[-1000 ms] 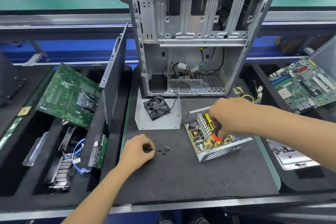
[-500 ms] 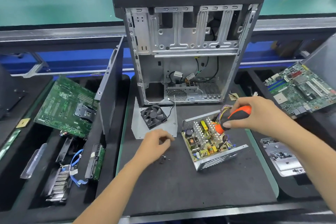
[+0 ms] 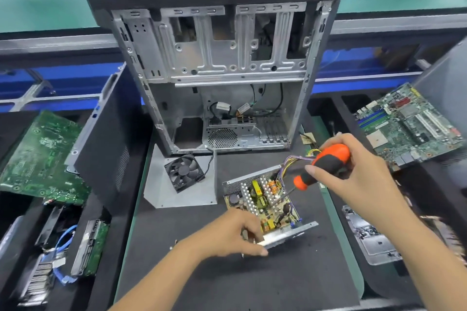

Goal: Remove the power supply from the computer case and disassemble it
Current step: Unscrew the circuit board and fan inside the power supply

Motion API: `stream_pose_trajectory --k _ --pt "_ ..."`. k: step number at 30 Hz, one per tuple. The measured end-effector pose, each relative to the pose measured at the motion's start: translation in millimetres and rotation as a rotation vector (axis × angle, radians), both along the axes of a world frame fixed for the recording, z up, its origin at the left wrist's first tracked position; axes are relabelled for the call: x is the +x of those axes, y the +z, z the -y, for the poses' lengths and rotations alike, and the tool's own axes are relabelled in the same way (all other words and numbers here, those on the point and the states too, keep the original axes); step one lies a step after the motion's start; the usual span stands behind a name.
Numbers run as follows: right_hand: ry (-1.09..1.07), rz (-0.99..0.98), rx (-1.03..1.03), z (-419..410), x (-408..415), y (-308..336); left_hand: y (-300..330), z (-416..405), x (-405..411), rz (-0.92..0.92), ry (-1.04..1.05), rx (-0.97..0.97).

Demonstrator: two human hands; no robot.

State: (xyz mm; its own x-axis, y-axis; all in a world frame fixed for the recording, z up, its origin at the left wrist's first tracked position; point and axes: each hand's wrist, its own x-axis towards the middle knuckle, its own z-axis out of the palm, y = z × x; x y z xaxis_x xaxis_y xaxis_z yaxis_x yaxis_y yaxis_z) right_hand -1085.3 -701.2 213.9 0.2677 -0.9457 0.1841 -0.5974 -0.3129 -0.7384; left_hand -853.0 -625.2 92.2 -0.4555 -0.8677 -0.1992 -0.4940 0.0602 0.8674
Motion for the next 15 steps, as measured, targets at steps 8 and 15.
stream_pose_trajectory --k 8,15 --pt "0.018 0.059 0.049 3 -4 -12 7 0 -2 0.013 -0.012 0.021" --pt "0.054 0.103 0.037 2 -9 -9 23 3 24 0.07 -0.08 0.138"
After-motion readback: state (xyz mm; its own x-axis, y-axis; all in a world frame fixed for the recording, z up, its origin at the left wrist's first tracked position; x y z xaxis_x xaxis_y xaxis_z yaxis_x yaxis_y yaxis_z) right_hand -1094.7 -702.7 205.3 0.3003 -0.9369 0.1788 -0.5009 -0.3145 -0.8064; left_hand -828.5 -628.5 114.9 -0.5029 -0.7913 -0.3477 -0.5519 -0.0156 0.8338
